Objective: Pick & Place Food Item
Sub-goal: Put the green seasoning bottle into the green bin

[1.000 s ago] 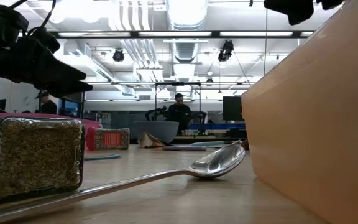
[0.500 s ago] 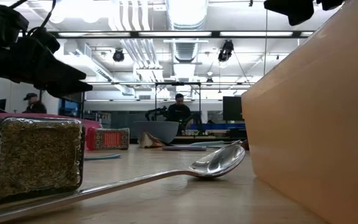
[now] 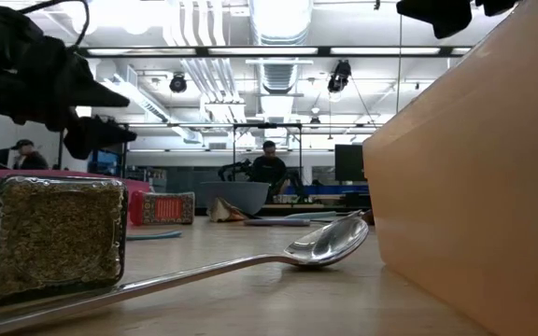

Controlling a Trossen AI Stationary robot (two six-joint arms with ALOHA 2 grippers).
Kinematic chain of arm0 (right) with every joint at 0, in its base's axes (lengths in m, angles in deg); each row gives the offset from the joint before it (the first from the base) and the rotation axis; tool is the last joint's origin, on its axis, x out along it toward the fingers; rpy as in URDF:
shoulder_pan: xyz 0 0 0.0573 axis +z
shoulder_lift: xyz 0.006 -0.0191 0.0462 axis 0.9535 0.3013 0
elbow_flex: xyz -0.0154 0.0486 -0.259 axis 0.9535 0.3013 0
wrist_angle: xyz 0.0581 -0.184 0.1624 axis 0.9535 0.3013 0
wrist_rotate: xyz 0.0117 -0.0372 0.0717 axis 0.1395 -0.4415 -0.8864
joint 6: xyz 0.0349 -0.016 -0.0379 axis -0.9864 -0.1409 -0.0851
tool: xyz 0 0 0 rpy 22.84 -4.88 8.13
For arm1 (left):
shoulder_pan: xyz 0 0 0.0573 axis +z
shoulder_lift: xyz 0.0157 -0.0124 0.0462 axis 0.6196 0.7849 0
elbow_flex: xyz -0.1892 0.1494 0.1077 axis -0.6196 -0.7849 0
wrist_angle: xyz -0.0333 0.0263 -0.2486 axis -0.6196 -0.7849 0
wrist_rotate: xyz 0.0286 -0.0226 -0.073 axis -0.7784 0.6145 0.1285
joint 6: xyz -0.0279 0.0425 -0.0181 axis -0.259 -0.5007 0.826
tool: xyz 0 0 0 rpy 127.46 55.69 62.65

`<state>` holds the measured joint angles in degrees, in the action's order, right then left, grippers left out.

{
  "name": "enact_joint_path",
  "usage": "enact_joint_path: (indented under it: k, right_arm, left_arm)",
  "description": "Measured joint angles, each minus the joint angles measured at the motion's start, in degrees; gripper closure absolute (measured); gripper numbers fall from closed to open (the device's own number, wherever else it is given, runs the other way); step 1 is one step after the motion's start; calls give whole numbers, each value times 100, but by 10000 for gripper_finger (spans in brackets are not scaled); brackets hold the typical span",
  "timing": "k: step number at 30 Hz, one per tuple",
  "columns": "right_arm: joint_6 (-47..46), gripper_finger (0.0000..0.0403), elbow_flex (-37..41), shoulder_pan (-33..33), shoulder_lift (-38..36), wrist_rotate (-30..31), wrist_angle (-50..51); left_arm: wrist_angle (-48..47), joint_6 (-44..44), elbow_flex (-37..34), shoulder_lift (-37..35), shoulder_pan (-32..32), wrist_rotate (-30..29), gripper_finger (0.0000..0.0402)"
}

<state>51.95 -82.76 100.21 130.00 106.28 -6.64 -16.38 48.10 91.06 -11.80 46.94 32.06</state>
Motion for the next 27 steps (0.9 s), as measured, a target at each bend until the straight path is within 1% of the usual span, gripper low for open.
enact_joint_path:
  k: [1, 3, 6, 8, 10, 14, 17, 19, 22, 25, 27]
  right_arm:
    - [2, 126, 0, 0, 0, 0, 0]
    - [0, 126, 0, 0, 0, 0, 2]
    - [1, 126, 0, -1, 0, 0, 4]
    - [2, 126, 0, -1, 0, 0, 7]
    - [2, 126, 0, -2, 0, 0, 7]
    - [2, 126, 0, -2, 0, 0, 9]
    - [2, 126, 0, -2, 0, 0, 9]
    - [2, 126, 0, -2, 0, 0, 10]
    - [2, 126, 0, -2, 0, 0, 11]
    - [2, 126, 0, -2, 0, 0, 13]
    - [2, 126, 0, -2, 0, 0, 13]
  left_arm:
    - [-73, 167, 97, 30, -14, -70, 30]
    - [-282, 714, 304, 86, -52, -466, 30]
    - [-1042, 1446, 593, 312, -191, -1069, 30]
    - [-1179, 1798, 813, 526, -329, -1343, 30]
    - [-1185, 1965, 1028, 813, -529, -1546, 30]
    - [-1276, 2037, 1631, 1574, -1033, -2109, 30]
    - [-1867, 2433, 2218, 2239, -1416, -2687, 30]
    - [-2418, 2930, 2638, 2666, -1662, -3016, 30]
    - [-3101, 3960, 3201, 3307, -2035, -3368, 30]
    - [-3427, 5002, 3558, 3975, -2418, -3530, 30]
    - [-3568, 5444, 3796, 4388, -2696, -3534, 30]
